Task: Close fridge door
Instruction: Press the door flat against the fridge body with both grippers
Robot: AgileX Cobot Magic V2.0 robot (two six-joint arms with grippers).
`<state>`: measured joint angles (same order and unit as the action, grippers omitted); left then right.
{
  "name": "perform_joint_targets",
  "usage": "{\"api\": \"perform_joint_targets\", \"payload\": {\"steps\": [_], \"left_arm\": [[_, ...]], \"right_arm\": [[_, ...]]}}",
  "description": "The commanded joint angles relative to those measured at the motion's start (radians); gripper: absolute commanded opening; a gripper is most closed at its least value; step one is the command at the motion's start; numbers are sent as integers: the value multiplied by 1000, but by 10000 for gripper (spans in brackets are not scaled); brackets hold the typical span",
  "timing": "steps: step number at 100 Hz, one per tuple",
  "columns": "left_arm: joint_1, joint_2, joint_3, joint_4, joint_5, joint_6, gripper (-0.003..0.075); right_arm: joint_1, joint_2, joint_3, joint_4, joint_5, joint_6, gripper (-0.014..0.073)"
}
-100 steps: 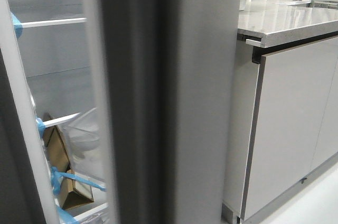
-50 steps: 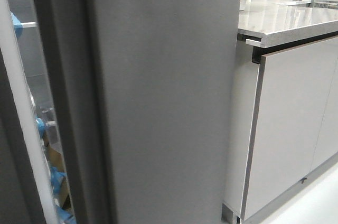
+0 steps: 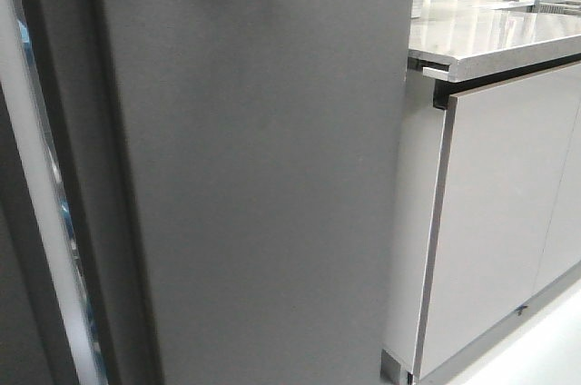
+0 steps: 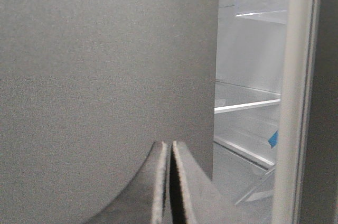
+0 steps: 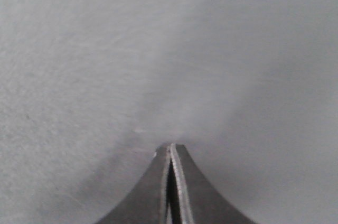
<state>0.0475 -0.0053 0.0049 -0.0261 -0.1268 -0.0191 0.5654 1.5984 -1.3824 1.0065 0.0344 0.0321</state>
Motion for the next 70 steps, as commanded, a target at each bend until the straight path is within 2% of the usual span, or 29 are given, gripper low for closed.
{"api": "perform_joint_targets", "payload": {"steps": [1, 38, 70], "left_arm": [[-6, -18, 35, -4, -73, -4, -20], [-6, -18, 35, -4, -73, -4, -20], [-6, -18, 35, -4, -73, -4, -20]], "right_arm": [[19, -1, -76, -33, -67, -15, -46], [58, 204, -288, -99, -84, -15, -46], [65, 407, -527, -150, -11, -15, -46]]}}
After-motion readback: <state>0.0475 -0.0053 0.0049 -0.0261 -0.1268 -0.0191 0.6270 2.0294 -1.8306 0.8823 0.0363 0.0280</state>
